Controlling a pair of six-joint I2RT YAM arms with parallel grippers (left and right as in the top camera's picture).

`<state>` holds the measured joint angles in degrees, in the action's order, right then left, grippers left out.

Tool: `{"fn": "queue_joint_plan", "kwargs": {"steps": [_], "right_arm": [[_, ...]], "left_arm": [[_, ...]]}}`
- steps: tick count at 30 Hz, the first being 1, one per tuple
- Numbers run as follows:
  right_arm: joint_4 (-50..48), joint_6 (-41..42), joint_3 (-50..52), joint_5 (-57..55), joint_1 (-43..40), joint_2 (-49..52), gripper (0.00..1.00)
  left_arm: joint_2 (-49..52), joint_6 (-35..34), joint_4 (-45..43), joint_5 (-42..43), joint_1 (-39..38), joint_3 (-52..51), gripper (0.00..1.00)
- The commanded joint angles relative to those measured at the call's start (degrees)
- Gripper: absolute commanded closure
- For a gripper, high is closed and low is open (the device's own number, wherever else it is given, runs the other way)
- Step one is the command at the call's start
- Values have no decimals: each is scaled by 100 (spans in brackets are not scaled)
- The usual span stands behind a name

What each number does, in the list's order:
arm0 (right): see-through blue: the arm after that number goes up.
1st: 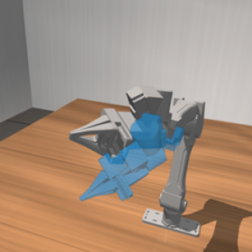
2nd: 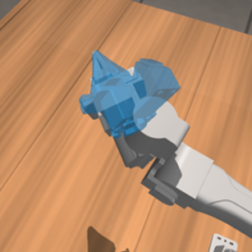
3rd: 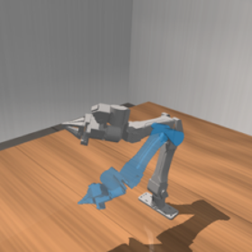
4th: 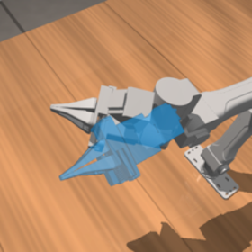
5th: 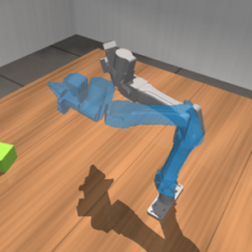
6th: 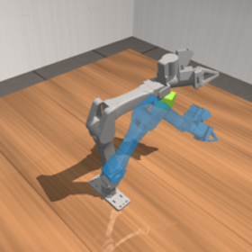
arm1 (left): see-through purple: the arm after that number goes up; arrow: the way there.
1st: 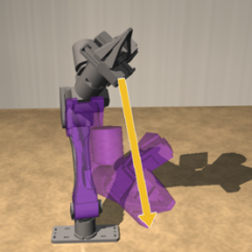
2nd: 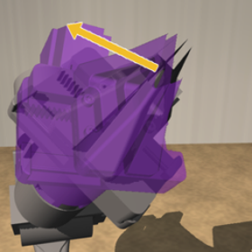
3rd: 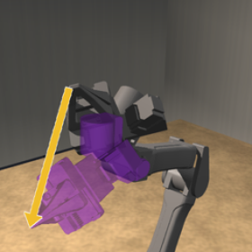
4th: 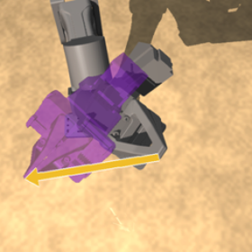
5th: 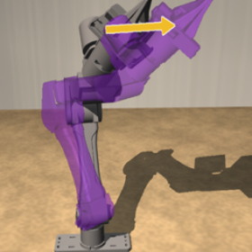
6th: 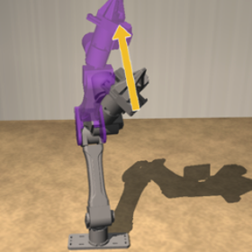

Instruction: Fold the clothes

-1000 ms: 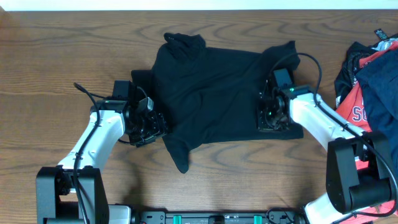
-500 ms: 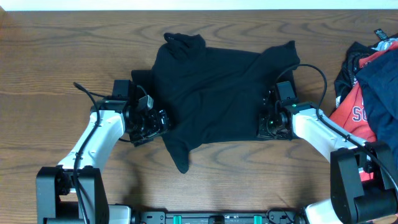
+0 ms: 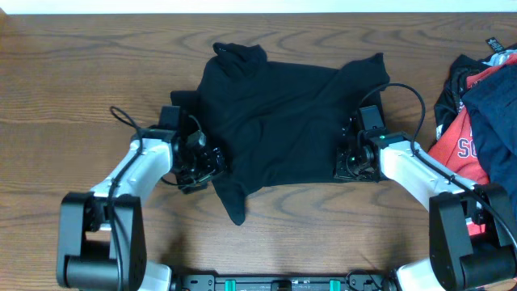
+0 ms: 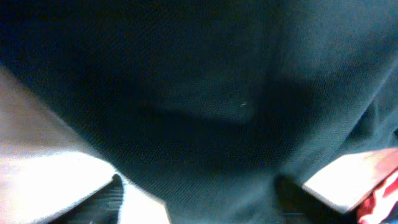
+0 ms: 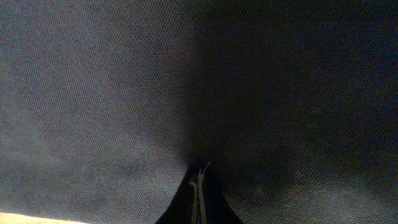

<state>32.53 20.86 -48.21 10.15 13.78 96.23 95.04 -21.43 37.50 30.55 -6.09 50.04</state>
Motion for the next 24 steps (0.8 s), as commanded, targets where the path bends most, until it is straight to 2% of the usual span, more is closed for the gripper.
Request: {"fn": "queue_joint_plan", "kwargs": {"steps": [1, 2, 8, 20, 23, 24], "right_arm": [[61, 96, 315, 85, 44, 328, 99], [76, 96, 315, 85, 42, 328, 99], [216, 96, 315, 85, 42, 328, 99], [219, 98, 315, 107, 37, 328, 99], [212, 98, 315, 107, 37, 328, 99], [205, 98, 315, 105, 37, 328, 99]], "left_arm": [[212, -295, -313, 57, -129, -44, 79], [258, -313, -474, 52, -136, -44, 94], [295, -308, -841, -535, 249, -31, 94], [295, 37, 105, -723, 2100, -31, 94], [295, 116, 227, -723, 2334, -31, 83], [295, 168, 249, -723, 2378, -31, 75]]}}
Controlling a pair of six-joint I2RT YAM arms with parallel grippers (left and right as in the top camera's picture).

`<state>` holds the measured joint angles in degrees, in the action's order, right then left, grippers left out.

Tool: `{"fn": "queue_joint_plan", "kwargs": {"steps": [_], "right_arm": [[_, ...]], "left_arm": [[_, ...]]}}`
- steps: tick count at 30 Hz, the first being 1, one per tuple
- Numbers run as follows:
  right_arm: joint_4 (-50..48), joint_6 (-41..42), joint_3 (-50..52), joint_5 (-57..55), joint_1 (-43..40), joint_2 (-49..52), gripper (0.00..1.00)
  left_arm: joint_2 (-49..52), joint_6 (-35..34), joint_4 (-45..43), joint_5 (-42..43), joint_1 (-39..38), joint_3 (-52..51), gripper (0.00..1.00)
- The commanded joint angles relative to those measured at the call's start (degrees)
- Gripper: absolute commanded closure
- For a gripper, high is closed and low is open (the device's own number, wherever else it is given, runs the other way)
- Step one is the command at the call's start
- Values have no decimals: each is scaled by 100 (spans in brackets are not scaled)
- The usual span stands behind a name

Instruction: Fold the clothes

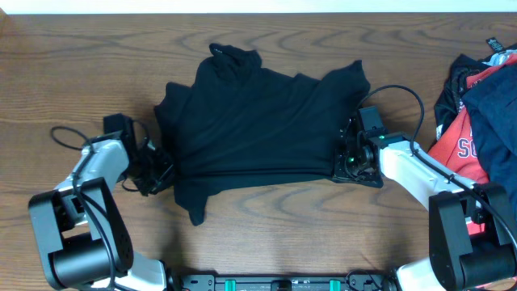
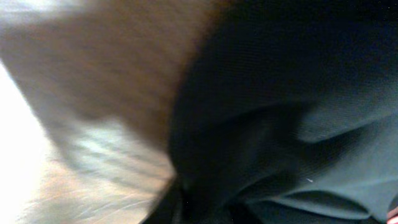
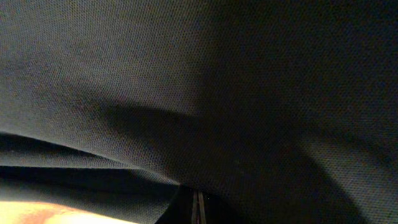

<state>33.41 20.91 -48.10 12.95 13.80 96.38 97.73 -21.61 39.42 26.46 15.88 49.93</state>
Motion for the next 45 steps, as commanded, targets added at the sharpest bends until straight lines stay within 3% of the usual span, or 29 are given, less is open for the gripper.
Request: {"fn": "queue_joint_plan", "kwargs": {"steps": [1, 4, 6, 15, 21, 23, 30, 45], "right_arm": [[114, 94, 304, -175, 35, 313, 99], [107, 96, 304, -173, 35, 313, 99], [105, 98, 304, -175, 35, 313, 99], [85, 96, 304, -175, 35, 313, 99], [-7, 96, 299, -85, -74, 313, 99], [-13, 94, 299, -44, -146, 313, 99], [-50, 59, 260, -22, -448, 313, 99], [20, -341, -39, 708, -962, 313, 99]], "left_arm": [[26, 212, 66, -315, 203, -20, 68], [26, 205, 63, -313, 203, -20, 27], [26, 208, 116, -282, 192, -20, 17], [-243, 542, 920, -98, -186, -20, 17], [-1130, 654, 1202, -101, -542, -20, 14], [-1480, 651, 1486, -98, -621, -20, 9], [-2070, 684, 2315, -101, -844, -24, 9], [-2052, 433, 1521, -98, -1611, -848, 8]]}}
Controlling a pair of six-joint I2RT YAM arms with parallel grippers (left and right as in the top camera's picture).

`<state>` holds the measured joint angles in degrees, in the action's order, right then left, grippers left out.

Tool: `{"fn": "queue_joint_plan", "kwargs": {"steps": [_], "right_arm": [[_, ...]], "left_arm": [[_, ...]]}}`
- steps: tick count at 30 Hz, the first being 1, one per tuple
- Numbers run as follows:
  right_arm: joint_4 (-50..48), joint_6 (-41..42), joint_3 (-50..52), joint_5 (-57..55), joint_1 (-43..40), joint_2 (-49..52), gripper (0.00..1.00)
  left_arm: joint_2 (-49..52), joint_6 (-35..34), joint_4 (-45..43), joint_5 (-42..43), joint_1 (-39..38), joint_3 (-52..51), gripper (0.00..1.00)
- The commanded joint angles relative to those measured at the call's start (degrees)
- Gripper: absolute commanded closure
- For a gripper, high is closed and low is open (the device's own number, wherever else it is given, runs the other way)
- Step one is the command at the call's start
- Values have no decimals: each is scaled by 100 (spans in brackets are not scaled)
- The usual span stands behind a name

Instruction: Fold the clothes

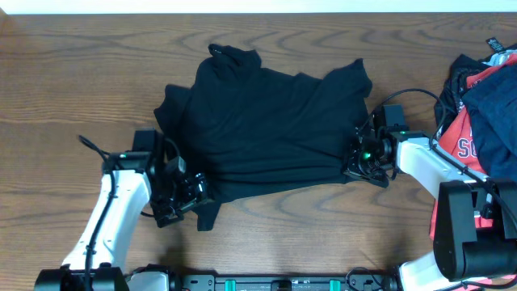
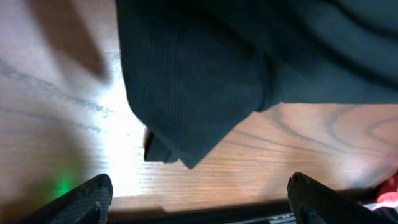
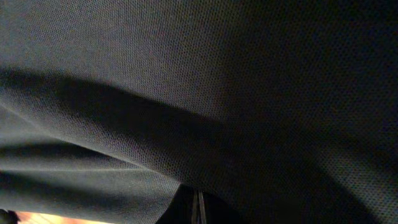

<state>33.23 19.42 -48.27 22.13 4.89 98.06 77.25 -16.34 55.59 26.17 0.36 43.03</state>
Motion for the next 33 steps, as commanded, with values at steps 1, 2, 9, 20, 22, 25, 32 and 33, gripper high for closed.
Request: {"fn": "queue_joint_plan", "kwargs": {"steps": [1, 2, 9, 20, 22, 25, 32, 33], "right_arm": [[61, -192, -22, -214, -70, 144, 99], [83, -197, -22, -216, -70, 144, 99], [79, -234, -22, -214, -70, 144, 99], [164, -234, -22, -214, -70, 144, 99], [170, -236, -22, -214, -70, 144, 99], [168, -234, -24, -214, -70, 144, 99], [601, -841, -531, -535, -70, 46, 50], [800, -859, -710, -621, -70, 9, 28]], "left_arm": [[7, -116, -153, -72, -76, -201, 8], [24, -138, -197, -70, -94, -238, 8], [214, -280, -525, -70, -358, -374, 8], [896, -608, -1471, 256, -824, -413, 72], [938, -629, -1528, 280, -850, -413, 80], [946, -629, -1578, 282, -855, -413, 94], [942, -627, -2087, 323, -852, -365, 94], [942, -627, -2153, 326, -855, -326, 94]]}}
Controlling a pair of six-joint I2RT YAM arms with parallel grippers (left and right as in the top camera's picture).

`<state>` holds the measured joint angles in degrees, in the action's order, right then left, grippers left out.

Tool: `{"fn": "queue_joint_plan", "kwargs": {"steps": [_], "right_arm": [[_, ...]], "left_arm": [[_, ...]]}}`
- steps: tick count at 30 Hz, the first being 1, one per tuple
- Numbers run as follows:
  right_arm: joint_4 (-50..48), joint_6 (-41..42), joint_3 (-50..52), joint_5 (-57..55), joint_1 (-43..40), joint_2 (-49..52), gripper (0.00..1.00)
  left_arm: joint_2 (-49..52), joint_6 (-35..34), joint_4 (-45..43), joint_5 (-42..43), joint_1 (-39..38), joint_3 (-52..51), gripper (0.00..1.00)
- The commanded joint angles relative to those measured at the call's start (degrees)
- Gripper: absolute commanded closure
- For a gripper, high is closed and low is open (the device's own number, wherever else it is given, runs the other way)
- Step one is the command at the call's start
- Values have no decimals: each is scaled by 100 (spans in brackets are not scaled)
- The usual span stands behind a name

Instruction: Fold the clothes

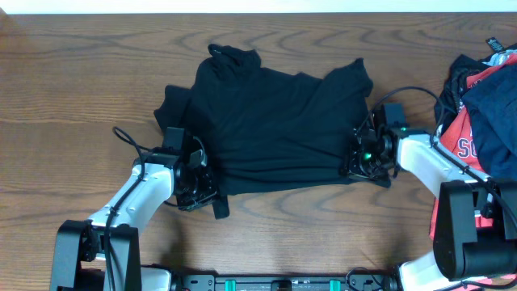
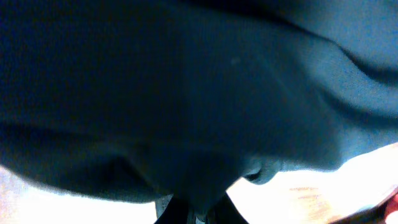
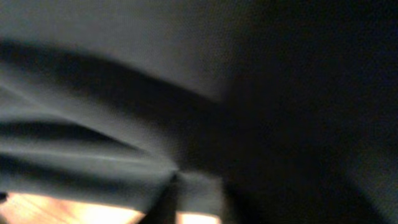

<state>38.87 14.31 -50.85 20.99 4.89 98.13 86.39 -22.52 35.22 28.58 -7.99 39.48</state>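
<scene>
A black shirt (image 1: 275, 121) lies spread on the wooden table (image 1: 81, 81), collar at the far side. My left gripper (image 1: 200, 191) sits at the shirt's lower left edge, beside a short sleeve end (image 1: 219, 208) that sticks out toward the front. In the left wrist view dark cloth fills the frame and the left gripper (image 2: 193, 213) is shut on a fold of it. My right gripper (image 1: 358, 164) is at the shirt's lower right edge. The right wrist view is blurred and full of black cloth, and the right gripper (image 3: 186, 205) looks shut on it.
A heap of other clothes (image 1: 485, 97), with a red garment (image 1: 454, 144) on its left side, lies at the table's right edge close to the right arm. Bare wood shows left of the shirt and along the front.
My left gripper was open just off the shirt over the sleeve end. It is now further right and shut on the shirt's lower left edge. The right gripper holds its place.
At first the shirt lay bunched narrower, both grippers at its lower corners. Then the left gripper stood further left, shut on cloth, and the shirt lay wider. After that the left gripper was open beside the sleeve. Now it grips the edge again.
</scene>
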Motion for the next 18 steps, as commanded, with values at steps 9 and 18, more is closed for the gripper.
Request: {"fn": "queue_joint_plan", "kwargs": {"steps": [9, 18], "right_arm": [[1755, -184, -1921, -929, -127, -256, 1], [1926, 826, -955, -1303, -463, -251, 1]], "left_arm": [[28, -7, -339, 33, -11, 236, 94], [28, 39, -343, -125, -7, 236, 94]]}}
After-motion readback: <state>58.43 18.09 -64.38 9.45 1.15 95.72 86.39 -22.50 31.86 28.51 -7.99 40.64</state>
